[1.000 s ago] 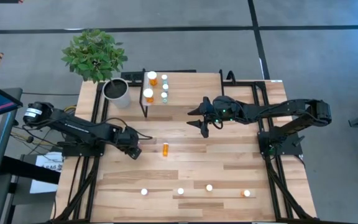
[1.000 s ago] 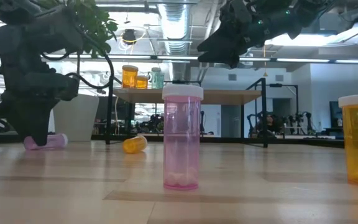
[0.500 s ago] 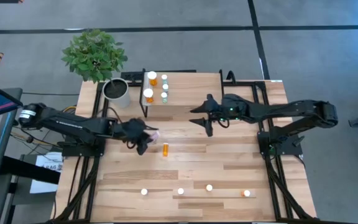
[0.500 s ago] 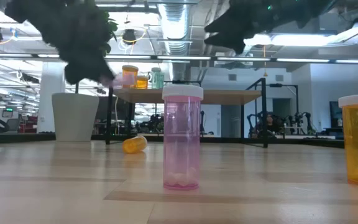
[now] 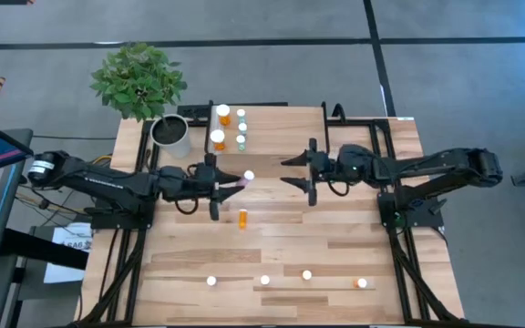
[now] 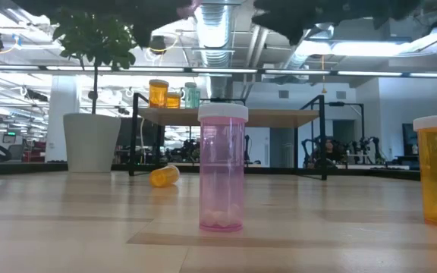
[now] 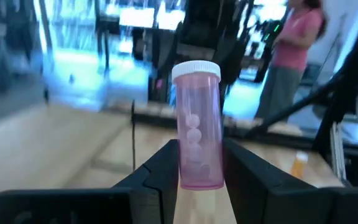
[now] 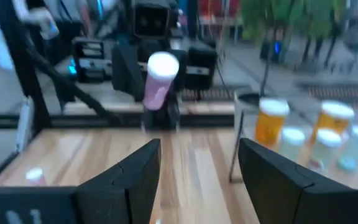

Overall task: Pick and place medicine bottles onto shelf by color
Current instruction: Put the top left pink pill bottle on the shelf

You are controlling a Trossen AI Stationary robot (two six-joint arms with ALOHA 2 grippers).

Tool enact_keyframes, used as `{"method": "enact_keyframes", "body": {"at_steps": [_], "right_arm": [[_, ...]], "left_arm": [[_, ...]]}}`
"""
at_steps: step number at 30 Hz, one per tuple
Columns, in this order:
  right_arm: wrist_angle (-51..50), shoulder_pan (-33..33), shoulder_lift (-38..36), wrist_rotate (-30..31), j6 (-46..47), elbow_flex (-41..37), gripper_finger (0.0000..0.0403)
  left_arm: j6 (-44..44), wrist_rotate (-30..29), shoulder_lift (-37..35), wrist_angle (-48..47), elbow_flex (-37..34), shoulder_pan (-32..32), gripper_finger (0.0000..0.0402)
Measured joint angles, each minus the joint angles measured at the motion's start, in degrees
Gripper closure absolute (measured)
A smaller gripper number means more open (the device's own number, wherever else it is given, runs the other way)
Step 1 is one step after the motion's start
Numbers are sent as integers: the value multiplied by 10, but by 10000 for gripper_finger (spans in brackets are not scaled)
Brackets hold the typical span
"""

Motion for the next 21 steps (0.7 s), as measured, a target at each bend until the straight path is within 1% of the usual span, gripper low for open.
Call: {"method": "enact_keyframes", "body": {"at_steps": [2,5,8,11,14,18,21], "right_arm": [[84,-1,-6,-15,4,-36,165],[236,-16,-3,-64,32,-88,165],[324,-31,13,-93,67,-113,165],[339,-37,28,-105,91,-112,165],[341,-35,45,-106,103,-101,165],[342,-35,68,-107,125,-82,165],[338,-36,92,-123,134,-64,165]], "left_arm": [[26,13,22,57,0,1,301],[45,46,59,122,0,11,301],[48,80,101,194,0,32,301],[43,122,147,271,0,56,301],[27,151,186,321,0,77,301],[5,164,221,348,0,97,301],[2,164,232,352,3,105,301]]}}
